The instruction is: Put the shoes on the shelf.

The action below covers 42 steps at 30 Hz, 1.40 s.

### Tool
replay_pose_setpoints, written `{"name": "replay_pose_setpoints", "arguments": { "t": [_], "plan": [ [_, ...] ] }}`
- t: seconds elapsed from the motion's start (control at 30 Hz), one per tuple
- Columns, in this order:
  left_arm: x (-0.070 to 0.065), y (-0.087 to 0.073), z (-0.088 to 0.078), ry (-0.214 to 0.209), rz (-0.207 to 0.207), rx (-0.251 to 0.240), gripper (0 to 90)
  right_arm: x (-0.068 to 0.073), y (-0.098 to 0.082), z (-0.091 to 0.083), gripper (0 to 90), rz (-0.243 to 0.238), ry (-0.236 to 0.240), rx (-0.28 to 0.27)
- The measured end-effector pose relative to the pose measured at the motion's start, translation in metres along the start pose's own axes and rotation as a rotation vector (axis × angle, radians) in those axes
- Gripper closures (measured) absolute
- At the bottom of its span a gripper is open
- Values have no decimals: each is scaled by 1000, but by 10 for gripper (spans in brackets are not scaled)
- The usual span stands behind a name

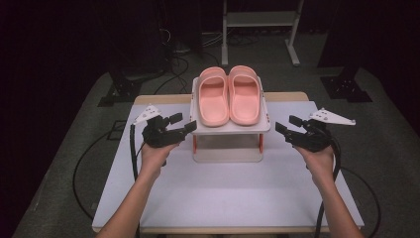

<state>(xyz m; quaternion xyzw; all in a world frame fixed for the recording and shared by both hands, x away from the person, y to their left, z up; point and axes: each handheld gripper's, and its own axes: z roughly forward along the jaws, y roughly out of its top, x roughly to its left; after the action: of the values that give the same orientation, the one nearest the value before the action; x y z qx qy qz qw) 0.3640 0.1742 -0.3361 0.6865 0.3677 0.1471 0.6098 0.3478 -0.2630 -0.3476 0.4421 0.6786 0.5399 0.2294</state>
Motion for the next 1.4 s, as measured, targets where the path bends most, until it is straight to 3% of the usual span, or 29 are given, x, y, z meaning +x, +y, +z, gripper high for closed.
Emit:
{"name": "replay_pose_setpoints", "arguments": {
  "t": [0.57,0.73,1.4],
  "plan": [
    [-4,-19,-8,-8,7,-3,169,-3,-18,-11,302,6,8,-6],
    [-5,-26,-10,17,22,1,113,-4,-27,-12,277,9,17,-3],
    [-5,-48,-15,32,30,15,93,-9,-53,-22,264,9,0,1]
  ]
}}
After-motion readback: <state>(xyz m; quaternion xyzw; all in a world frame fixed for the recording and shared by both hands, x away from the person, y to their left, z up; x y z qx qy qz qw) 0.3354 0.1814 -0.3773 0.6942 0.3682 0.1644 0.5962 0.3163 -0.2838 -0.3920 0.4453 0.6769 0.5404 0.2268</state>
